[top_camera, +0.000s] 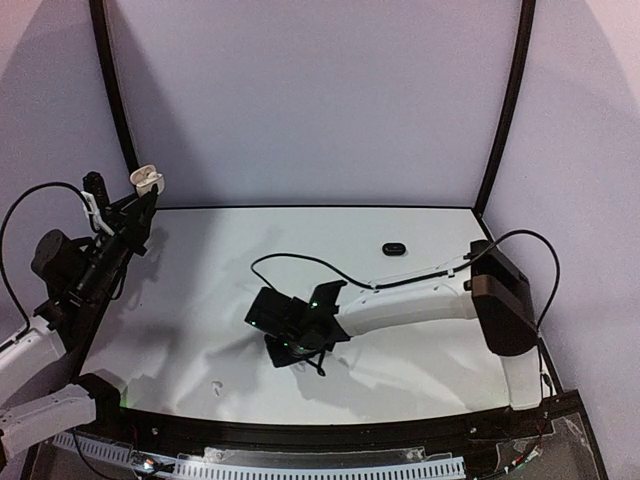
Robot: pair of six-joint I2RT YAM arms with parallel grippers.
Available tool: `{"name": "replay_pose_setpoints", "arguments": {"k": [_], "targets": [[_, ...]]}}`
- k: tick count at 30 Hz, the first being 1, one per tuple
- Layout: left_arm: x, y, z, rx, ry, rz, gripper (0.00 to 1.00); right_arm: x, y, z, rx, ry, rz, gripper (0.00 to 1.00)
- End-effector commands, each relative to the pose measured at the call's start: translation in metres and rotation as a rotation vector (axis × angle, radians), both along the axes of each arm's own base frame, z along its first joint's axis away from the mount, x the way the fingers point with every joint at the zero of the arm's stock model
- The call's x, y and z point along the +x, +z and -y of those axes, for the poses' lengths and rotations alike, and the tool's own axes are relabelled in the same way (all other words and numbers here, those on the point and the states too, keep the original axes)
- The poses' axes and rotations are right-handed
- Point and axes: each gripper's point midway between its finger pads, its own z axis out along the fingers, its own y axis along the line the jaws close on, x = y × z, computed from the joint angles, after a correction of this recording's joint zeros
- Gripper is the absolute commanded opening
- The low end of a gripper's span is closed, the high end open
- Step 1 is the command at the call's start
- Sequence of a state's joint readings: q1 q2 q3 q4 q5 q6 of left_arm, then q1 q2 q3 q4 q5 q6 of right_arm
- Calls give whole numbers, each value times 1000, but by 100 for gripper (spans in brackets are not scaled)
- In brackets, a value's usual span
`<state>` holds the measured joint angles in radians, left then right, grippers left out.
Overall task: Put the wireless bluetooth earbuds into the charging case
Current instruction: Adjust the left earbud at the center of the board.
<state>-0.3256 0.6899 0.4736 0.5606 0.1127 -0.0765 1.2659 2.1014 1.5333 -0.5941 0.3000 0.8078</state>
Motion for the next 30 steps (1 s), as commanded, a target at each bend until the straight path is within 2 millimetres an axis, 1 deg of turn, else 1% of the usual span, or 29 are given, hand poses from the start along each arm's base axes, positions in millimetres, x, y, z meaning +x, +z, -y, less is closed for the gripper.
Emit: {"name": "replay_pose_setpoints", "arguments": {"k": [1, 2, 3, 4, 5, 6, 7, 8, 9, 11, 12, 13, 15, 17, 18, 19, 22, 24, 28, 29, 30], "targets": [[-1, -1, 2, -8, -10, 9, 1, -24, 21, -83, 114, 194, 65, 34], [-1, -2, 2, -7, -10, 7, 1, -31, 33, -107, 174, 238, 61, 40], [-1, -1, 2, -8, -10, 8, 1, -34, 34, -117, 191, 255, 56, 44], [-1, -1, 2, -7, -9, 9, 1, -40, 29, -129, 196, 276, 41, 51], [-1, -2, 2, -5, -9, 8, 1, -41, 30, -138, 206, 284, 41, 54], [-1, -2, 1, -4, -6, 6, 1, -44, 35, -148, 216, 295, 39, 61], [-1, -3, 1, -2, -5, 6, 1, -47, 32, -153, 206, 305, 34, 62], [-1, -3, 1, -2, -3, 5, 1, -50, 21, -155, 186, 308, 18, 63], [-1, -3, 1, -2, -4, 5, 1, -51, 16, -156, 170, 307, 6, 63], [-1, -4, 2, -1, -7, 4, 1, -55, 11, -161, 167, 309, -10, 64], [-1, -5, 2, -1, -9, 2, 1, -57, 10, -163, 164, 316, -10, 66], [-1, -6, 2, -2, -11, 1, 1, -58, 6, -164, 153, 324, -7, 68], [-1, -6, 2, -7, -12, -2, 1, -61, -1, -163, 133, 342, -2, 70], [-1, -6, 3, -7, -16, -2, 1, -66, -10, -163, 111, 370, 0, 66], [-1, -6, 3, -6, -16, -3, 1, -69, -13, -163, 100, 389, 5, 61], [-1, -6, 3, -4, -14, -3, 1, -73, -16, -164, 90, 404, 8, 58], [0, -7, 3, -2, -13, -7, 1, -81, -20, -165, 73, 435, 12, 55], [1, -8, 3, -3, -13, -8, 1, -85, -23, -164, 60, 453, 11, 50], [2, -9, 3, 0, -14, -9, 1, -97, -31, -155, 10, 471, -5, 45], [2, -9, 3, 2, -13, -8, 1, -101, -32, -153, -6, 476, -5, 43], [2, -9, 3, 2, -11, -10, 1, -103, -35, -150, -20, 478, -6, 38]]}}
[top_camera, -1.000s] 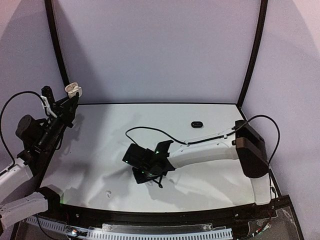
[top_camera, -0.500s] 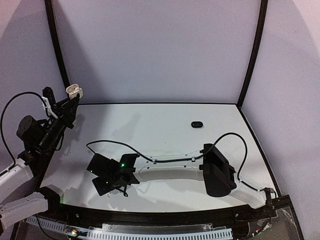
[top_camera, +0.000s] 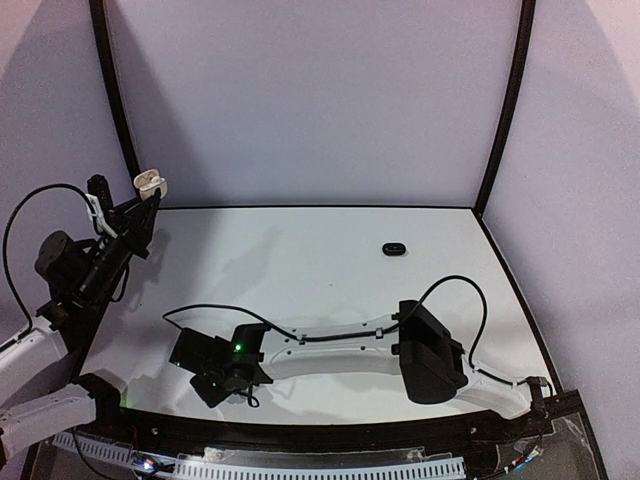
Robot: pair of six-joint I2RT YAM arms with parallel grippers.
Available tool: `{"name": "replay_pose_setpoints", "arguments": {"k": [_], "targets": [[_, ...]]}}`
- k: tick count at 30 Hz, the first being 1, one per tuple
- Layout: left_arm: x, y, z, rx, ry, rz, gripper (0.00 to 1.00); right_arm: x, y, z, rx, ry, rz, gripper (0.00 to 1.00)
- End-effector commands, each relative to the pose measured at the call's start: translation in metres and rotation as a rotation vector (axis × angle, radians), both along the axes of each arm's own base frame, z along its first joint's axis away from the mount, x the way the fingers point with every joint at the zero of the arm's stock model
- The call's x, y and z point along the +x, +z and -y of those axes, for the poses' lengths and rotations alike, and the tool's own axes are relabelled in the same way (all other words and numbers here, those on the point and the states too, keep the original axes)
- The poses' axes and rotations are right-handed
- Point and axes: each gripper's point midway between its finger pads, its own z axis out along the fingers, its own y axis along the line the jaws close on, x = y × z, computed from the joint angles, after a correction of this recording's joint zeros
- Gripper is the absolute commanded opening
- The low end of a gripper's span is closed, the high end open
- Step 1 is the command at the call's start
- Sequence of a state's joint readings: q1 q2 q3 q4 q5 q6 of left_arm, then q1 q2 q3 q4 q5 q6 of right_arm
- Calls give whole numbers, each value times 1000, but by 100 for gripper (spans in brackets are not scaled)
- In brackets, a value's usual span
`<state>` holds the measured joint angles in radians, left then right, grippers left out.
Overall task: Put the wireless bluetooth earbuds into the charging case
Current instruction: Adjust the left earbud at the center of the board.
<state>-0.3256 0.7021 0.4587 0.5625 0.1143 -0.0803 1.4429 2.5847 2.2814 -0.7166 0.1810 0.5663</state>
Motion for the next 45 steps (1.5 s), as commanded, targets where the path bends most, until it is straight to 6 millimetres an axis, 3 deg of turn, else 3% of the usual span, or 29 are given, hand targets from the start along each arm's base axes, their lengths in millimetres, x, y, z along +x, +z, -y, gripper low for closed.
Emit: {"name": "replay_pose_setpoints", "arguments": {"k": [1, 6, 13, 18, 19, 24, 26, 30, 42, 45], "targets": [[-1, 1, 2, -4, -8, 14, 1, -20, -26, 16, -113, 42, 1, 36], [-1, 1, 2, -12, -12, 12, 1, -13, -38, 22, -157, 52, 49, 29], [0, 1, 2, -4, -9, 14, 1, -13, -50, 44, -244, 38, 44, 21], [0, 1, 2, -3, -10, 13, 1, -8, -58, 89, -365, -20, 64, 19], [0, 1, 2, 0, -8, 16, 1, -5, -60, 107, -412, -36, 80, 17], [0, 2, 3, -1, -11, 18, 1, 2, -68, 160, -542, -63, 110, 16], [-1, 2, 3, 0, -13, 19, 1, 5, -74, 194, -610, -97, 114, 16], [-1, 2, 4, 1, -21, 19, 1, 3, -81, 241, -623, -122, 91, 17], [-2, 3, 10, 11, -51, 14, 1, -4, -85, 293, -572, -138, 56, 26], [-3, 3, 12, 22, -63, 17, 1, -5, -81, 294, -546, -144, 44, 30]]}}
